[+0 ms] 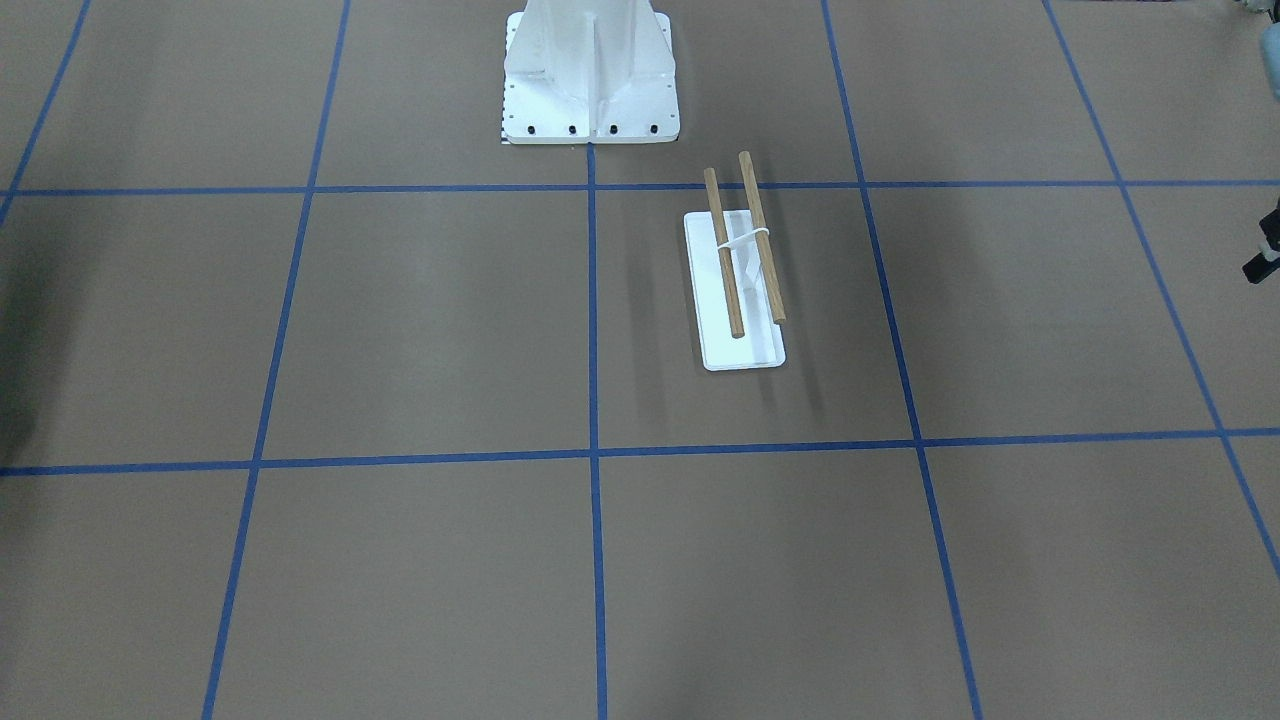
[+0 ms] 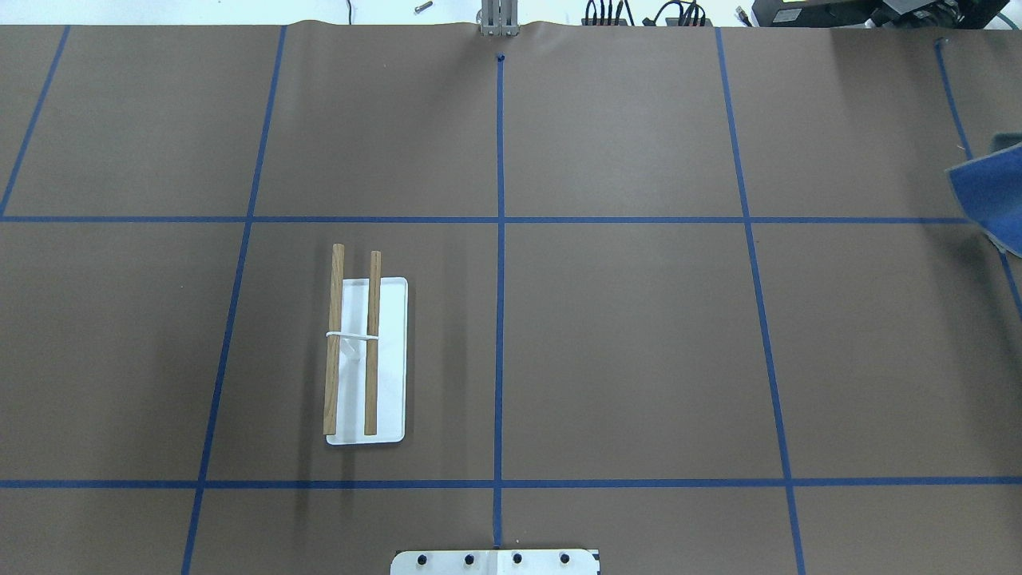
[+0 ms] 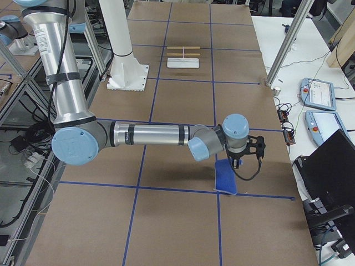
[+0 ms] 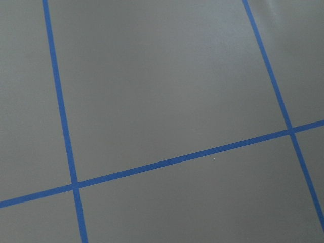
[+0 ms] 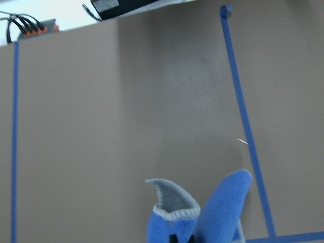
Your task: Hang towel on rack
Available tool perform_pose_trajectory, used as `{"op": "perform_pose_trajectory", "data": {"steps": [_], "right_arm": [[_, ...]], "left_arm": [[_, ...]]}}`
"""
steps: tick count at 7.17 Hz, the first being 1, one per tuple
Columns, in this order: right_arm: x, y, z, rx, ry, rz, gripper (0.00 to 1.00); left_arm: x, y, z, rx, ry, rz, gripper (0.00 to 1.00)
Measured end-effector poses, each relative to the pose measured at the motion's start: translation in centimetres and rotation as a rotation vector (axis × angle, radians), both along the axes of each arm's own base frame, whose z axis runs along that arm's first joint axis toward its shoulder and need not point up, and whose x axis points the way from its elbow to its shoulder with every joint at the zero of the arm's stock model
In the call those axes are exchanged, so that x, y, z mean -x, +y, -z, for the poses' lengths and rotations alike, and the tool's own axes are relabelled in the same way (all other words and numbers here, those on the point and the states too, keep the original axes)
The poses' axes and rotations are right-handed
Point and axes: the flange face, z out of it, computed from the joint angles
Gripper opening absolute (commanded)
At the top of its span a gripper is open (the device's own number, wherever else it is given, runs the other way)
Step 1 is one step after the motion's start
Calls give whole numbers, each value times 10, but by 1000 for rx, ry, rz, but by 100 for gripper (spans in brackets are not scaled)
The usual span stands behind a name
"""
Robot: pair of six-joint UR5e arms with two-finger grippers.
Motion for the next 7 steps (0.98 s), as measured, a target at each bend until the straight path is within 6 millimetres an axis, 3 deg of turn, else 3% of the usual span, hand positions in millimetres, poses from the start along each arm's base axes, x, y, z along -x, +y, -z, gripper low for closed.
{"op": "perform_pose_trajectory", "data": {"steps": [2,4,7], "right_arm": [[55,-7,142,69,11,-100,0],[116,17,261,105,-32,-170,0],[184,69,378,-67,-134,-84,0]], "left_arm": [[-10,-16,49,99,140,97,98],[-47,-19,90,172,269,152,98],[-96,-21,131,273,387,167,98]]}}
